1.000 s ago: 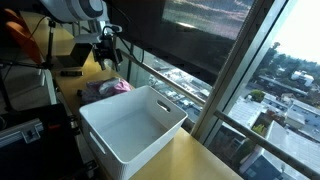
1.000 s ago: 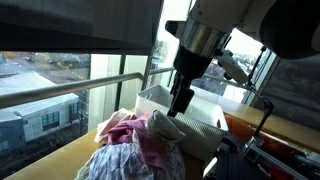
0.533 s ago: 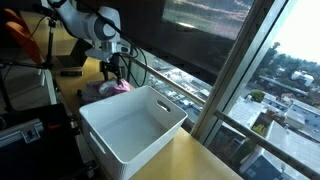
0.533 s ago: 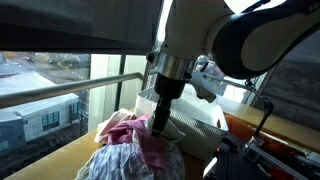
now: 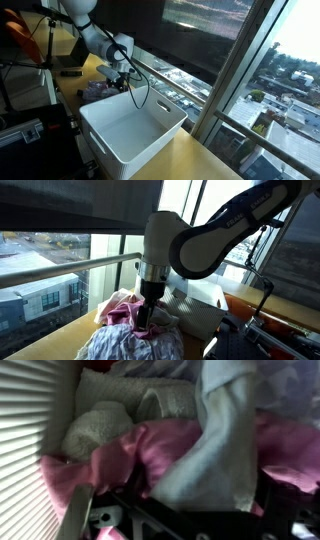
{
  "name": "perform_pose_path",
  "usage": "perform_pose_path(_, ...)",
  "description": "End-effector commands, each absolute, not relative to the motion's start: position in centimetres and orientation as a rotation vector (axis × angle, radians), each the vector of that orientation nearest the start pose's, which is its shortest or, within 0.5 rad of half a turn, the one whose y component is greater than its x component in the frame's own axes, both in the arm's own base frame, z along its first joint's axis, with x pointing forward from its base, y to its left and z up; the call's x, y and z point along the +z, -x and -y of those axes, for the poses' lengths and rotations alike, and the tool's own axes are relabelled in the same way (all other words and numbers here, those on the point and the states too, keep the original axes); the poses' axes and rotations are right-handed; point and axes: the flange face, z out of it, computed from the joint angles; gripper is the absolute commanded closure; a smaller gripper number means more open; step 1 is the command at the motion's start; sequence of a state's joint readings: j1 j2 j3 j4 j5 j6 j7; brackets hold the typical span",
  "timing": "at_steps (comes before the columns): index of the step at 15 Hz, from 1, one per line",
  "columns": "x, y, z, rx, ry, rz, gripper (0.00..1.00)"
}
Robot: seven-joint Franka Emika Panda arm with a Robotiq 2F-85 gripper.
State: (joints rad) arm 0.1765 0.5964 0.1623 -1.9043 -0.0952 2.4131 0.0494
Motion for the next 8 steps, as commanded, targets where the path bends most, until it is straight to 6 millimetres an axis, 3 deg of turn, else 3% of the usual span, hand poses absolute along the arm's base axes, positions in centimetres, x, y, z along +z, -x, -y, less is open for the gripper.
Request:
perform_pose_path(1, 16.7, -61.7, -18.4, 0.166, 3.045, 0.460, 0.00)
perform_pose_path(4, 17.8, -63.0, -16.8, 0.171, 3.049, 0.407, 0.00)
perform_pose_path(5, 18.2, -63.3, -16.4, 0.163, 3.057, 0.394, 0.20)
perform_pose_path(8, 20.3, -62.8, -15.7, 0.139, 3.084, 0.407, 0.42)
